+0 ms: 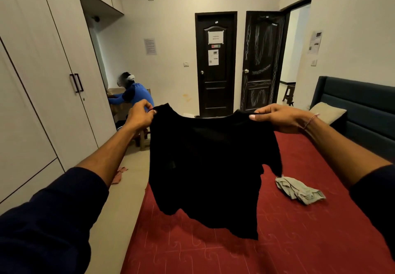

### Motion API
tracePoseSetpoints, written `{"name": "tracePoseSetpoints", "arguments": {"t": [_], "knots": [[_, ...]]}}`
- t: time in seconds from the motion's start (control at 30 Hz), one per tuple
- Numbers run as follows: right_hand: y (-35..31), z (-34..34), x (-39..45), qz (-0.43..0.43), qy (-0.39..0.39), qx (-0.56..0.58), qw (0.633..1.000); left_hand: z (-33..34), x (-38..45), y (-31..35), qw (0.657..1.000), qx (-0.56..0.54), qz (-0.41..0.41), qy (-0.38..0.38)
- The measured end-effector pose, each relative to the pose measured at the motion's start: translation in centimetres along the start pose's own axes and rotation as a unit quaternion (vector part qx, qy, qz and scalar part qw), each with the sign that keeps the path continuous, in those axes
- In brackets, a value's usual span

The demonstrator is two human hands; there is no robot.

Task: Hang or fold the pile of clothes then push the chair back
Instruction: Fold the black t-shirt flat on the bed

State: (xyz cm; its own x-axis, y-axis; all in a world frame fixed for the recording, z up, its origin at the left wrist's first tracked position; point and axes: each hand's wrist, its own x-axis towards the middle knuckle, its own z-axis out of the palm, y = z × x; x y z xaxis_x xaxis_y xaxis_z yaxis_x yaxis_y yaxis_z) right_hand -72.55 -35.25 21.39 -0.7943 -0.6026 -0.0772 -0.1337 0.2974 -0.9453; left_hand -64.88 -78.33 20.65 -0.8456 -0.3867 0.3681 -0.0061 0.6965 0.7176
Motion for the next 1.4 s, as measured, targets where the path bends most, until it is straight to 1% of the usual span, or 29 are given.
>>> {"name": "tracePoseSetpoints", "arguments": {"t": [0.07,0.1,0.17,0.23,0.33,0.4,0.47,0.5,0.53,0.63,0.67,0.73,0.8,0.87,0.93,0.97,1.03,1.1,1.13,1.17,1.23,1.3,1.4], "knots": [[0.1,0.9,0.0,-0.007,-0.018,0.002,1.000,-0.6,-0.5,0.6,0.998,0.048,-0.003,0.037],[0.0,1.4,0.1,-0.012,-0.024,0.010,1.000,-0.8,-0.7,1.1,0.998,0.036,-0.018,0.042],[-0.6,2.6,0.1,-0.021,-0.033,0.020,0.999,-0.7,-1.1,2.4,0.997,-0.050,-0.056,0.019],[-1.5,3.5,-0.2,-0.030,-0.032,-0.010,0.999,-0.4,-1.4,3.2,0.994,-0.087,-0.064,0.005],[-1.7,3.3,-0.3,-0.031,0.015,-0.060,0.998,-0.8,-1.3,2.7,0.997,-0.056,-0.052,-0.008],[-0.9,2.2,-0.4,-0.030,0.072,-0.075,0.994,-1.8,-1.3,1.3,0.998,-0.015,-0.048,-0.031],[-0.2,1.1,-0.8,-0.030,0.094,-0.093,0.991,-2.9,-1.7,0.2,0.998,0.036,-0.031,-0.049],[0.1,0.5,-1.1,-0.026,0.088,-0.098,0.991,-3.1,-2.0,-0.1,0.997,0.040,-0.021,-0.064],[0.4,0.1,-1.5,-0.012,0.065,-0.099,0.993,-3.3,-2.3,-0.2,0.996,0.033,-0.012,-0.082],[1.2,-0.7,-2.1,0.026,-0.025,-0.076,0.996,-3.5,-3.2,-0.5,0.986,-0.003,-0.006,-0.168],[1.6,-0.7,-2.3,0.030,-0.044,-0.063,0.997,-3.6,-3.5,-0.8,0.977,-0.034,-0.023,-0.208],[2.2,-0.6,-2.7,0.032,-0.064,-0.021,0.997,-3.7,-4.1,-1.7,0.949,-0.102,-0.072,-0.289],[2.7,-0.5,-3.3,0.026,-0.090,0.016,0.996,-3.8,-4.9,-2.6,0.924,-0.118,-0.082,-0.356],[3.0,-0.6,-3.8,0.025,-0.110,0.021,0.993,-3.9,-5.3,-3.6,0.907,-0.132,-0.085,-0.391],[3.1,-0.8,-4.0,0.039,-0.106,0.013,0.994,-3.5,-5.7,-4.3,0.899,-0.165,-0.099,-0.392],[3.5,-0.4,-3.8,0.048,-0.096,-0.010,0.994,-3.1,-5.9,-4.6,0.900,-0.175,-0.108,-0.384],[5.7,2.9,-2.2,0.064,-0.086,-0.124,0.986,-1.3,-6.3,-5.0,0.908,-0.161,-0.109,-0.370],[10.7,10.1,-0.1,0.081,-0.117,-0.231,0.962,1.3,-6.7,-5.2,0.922,-0.103,-0.092,-0.362],[13.7,14.2,0.7,0.094,-0.137,-0.248,0.955,2.5,-6.8,-5.1,0.928,-0.069,-0.077,-0.359],[16.6,18.1,1.7,0.105,-0.148,-0.239,0.954,3.7,-6.6,-5.2,0.930,-0.042,-0.061,-0.359],[20.5,23.6,3.5,0.122,-0.130,-0.202,0.963,5.2,-5.6,-4.7,0.932,-0.008,-0.021,-0.362],[21.4,25.8,5.2,0.124,-0.090,-0.178,0.972,5.7,-4.3,-4.1,0.932,-0.002,0.012,-0.361],[20.3,26.9,8.1,0.080,-0.068,-0.183,0.977,5.2,-2.2,-2.8,0.940,-0.021,0.030,-0.340]]}}
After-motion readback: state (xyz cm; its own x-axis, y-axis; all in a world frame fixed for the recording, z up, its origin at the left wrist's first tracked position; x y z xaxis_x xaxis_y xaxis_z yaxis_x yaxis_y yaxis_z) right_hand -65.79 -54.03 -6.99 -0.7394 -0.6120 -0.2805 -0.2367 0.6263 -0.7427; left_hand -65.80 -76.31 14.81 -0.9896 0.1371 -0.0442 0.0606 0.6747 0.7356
